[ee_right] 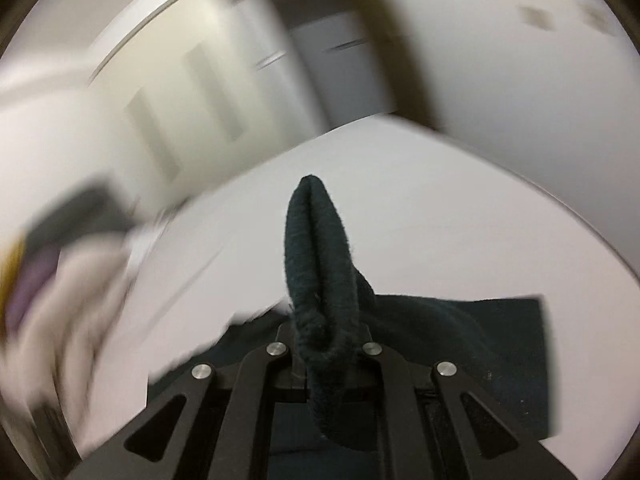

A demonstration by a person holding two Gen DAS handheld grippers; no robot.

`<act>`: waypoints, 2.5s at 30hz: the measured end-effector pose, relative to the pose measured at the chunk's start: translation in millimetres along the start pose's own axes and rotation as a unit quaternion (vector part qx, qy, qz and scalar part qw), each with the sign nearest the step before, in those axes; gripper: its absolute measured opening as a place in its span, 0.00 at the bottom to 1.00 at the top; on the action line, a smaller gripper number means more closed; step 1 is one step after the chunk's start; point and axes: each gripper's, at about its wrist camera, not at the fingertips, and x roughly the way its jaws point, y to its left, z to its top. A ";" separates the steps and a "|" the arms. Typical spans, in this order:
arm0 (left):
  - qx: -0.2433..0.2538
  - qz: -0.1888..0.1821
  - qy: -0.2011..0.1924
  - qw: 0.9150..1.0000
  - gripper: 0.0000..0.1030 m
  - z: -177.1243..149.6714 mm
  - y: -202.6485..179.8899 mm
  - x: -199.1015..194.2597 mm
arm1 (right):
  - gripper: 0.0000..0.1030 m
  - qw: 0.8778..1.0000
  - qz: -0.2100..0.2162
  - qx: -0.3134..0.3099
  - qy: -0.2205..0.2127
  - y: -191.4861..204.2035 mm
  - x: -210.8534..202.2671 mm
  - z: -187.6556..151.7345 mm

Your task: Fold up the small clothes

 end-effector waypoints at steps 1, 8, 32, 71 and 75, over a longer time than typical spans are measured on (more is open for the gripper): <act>-0.009 -0.005 0.006 1.000 0.80 2.1 4.4 2.6 | 0.09 1.000 0.008 -0.020 0.018 23.3 16.7 -13.3; -0.038 -0.031 0.045 0.998 0.80 6.2 18.3 24.7 | 0.13 0.991 0.014 -0.067 0.117 76.8 103.6 -96.4; 0.003 0.053 0.156 0.986 0.26 13.9 -39.0 166.1 | 0.60 0.936 0.187 0.271 0.123 -77.5 -16.3 -158.6; -0.065 0.017 0.045 0.997 0.09 54.2 3.8 117.5 | 0.77 0.852 0.234 0.469 0.021 -169.0 39.1 -105.6; 0.033 0.031 0.051 0.998 0.09 56.4 -41.8 137.5 | 0.79 0.849 0.234 0.474 0.002 -165.6 40.8 -107.0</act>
